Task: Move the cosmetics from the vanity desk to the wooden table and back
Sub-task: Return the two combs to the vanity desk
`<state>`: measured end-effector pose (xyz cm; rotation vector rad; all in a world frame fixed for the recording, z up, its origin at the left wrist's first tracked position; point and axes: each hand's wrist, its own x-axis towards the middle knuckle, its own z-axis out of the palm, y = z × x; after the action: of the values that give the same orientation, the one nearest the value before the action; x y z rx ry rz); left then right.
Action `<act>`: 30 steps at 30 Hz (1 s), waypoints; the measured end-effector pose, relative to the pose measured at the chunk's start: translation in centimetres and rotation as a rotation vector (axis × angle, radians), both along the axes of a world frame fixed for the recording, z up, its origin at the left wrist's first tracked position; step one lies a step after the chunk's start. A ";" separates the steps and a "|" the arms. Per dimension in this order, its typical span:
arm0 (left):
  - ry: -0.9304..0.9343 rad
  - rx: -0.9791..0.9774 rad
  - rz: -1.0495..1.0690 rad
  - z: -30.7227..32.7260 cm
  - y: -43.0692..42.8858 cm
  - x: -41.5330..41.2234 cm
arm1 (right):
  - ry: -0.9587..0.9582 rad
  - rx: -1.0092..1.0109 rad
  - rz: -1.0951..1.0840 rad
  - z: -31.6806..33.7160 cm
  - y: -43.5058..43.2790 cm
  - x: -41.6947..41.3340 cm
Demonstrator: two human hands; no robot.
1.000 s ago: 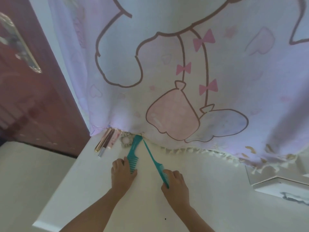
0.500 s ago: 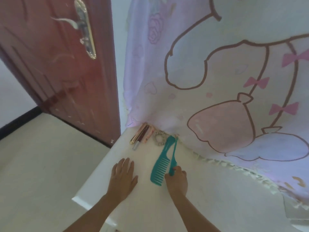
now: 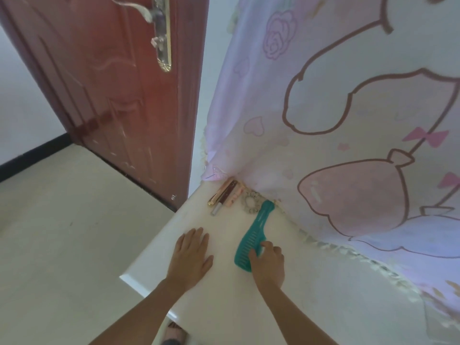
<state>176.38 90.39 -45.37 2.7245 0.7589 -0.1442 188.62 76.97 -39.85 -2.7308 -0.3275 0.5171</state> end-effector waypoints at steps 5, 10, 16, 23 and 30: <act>-0.047 -0.012 0.085 2.4 0.4 -1.1 | -0.124 0.093 0.255 1.5 -0.1 0.2; -0.118 0.109 0.362 4.7 1.1 -5.7 | -0.221 0.312 0.527 2.5 2.8 -1.7; -0.092 0.180 0.766 8.4 -0.1 -17.0 | -0.299 0.377 1.104 3.8 8.2 -8.4; -0.229 0.382 1.116 13.9 -2.4 -28.8 | -0.380 0.442 1.533 8.9 12.6 -18.8; -0.382 0.549 1.286 19.0 -2.1 -39.0 | -0.463 0.606 1.731 15.6 16.2 -29.0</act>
<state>137.33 88.27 -26.36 1.9557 2.4070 0.9249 159.63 93.14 -24.29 -1.3165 -2.4207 0.0346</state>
